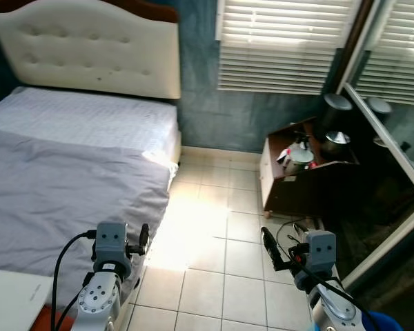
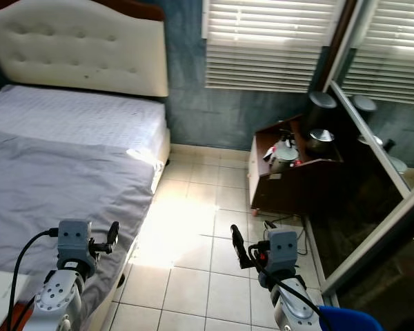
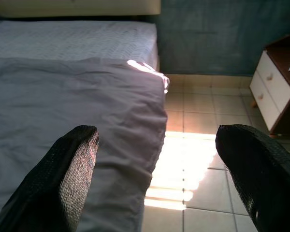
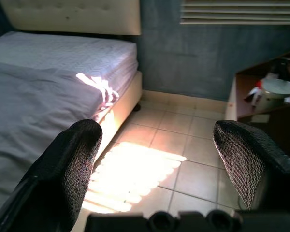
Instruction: Clean up the room
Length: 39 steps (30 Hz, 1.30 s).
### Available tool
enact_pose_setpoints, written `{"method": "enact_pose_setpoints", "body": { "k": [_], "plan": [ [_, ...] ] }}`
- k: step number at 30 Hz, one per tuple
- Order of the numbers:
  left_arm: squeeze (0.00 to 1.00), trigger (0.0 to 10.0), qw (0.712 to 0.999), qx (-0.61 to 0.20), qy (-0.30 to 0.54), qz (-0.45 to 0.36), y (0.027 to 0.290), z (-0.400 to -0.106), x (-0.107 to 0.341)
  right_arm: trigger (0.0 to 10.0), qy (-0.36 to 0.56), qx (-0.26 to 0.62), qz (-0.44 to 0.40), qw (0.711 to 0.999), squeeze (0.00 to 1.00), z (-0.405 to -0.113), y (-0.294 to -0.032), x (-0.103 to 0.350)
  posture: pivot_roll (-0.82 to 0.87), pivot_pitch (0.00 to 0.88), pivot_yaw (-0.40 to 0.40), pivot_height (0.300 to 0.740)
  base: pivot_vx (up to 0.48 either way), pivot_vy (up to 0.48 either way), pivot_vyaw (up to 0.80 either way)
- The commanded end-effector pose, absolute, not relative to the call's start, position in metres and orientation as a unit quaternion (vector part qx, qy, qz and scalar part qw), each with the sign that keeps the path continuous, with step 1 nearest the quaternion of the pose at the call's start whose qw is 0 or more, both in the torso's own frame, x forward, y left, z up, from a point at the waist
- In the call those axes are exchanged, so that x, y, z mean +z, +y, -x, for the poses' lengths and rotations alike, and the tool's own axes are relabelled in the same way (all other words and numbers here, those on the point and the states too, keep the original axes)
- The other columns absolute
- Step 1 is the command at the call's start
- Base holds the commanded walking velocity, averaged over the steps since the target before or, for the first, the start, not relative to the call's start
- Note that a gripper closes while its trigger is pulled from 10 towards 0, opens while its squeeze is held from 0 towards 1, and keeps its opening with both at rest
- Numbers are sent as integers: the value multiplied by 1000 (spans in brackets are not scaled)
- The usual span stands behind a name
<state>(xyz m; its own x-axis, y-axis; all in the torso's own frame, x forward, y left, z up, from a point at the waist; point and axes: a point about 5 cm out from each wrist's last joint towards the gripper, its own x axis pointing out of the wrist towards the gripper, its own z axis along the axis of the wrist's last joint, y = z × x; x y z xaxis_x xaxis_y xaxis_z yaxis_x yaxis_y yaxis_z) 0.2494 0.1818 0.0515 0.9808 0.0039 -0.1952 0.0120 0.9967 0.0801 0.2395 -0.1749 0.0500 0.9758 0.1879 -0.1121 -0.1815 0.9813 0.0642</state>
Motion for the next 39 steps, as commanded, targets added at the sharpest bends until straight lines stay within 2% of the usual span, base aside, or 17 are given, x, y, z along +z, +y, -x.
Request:
{"method": "enact_pose_setpoints", "body": {
  "k": [1, 14, 21, 25, 34, 39],
  "plan": [
    [0, 10000, 995, -6, 95, -41, 183, -246, 53, 10000, 52, 85, -25, 995, 0, -239, -179, 53, 36, 0, -45, 740, 0, 0, 613],
    [0, 10000, 995, -11, 89, -38, 180, -244, 58, 10000, 54, 70, -61, 994, 0, -240, -179, 53, 37, 0, -39, 740, 0, 0, 610],
    [0, 10000, 996, -9, 89, -28, 177, -245, 60, 10000, 58, 76, -59, 994, 0, -238, -177, 52, 35, 0, -35, 740, 0, -425, 605],
    [0, 10000, 995, -12, 94, -7, 174, -246, 58, 10000, 61, 78, -59, 993, 0, -238, -176, 50, 35, 0, -34, 740, 0, 0, 606],
    [0, 10000, 995, 0, 101, -11, 175, -246, 57, 10000, 65, 83, -54, 993, 0, -237, -178, 50, 33, 0, -37, 740, 0, 0, 605],
    [0, 10000, 994, -1, 105, -40, 177, -247, 54, 10000, 68, 88, -53, 992, 0, -235, -176, 49, 30, 0, -35, 740, 0, 0, 606]
  ]
}}
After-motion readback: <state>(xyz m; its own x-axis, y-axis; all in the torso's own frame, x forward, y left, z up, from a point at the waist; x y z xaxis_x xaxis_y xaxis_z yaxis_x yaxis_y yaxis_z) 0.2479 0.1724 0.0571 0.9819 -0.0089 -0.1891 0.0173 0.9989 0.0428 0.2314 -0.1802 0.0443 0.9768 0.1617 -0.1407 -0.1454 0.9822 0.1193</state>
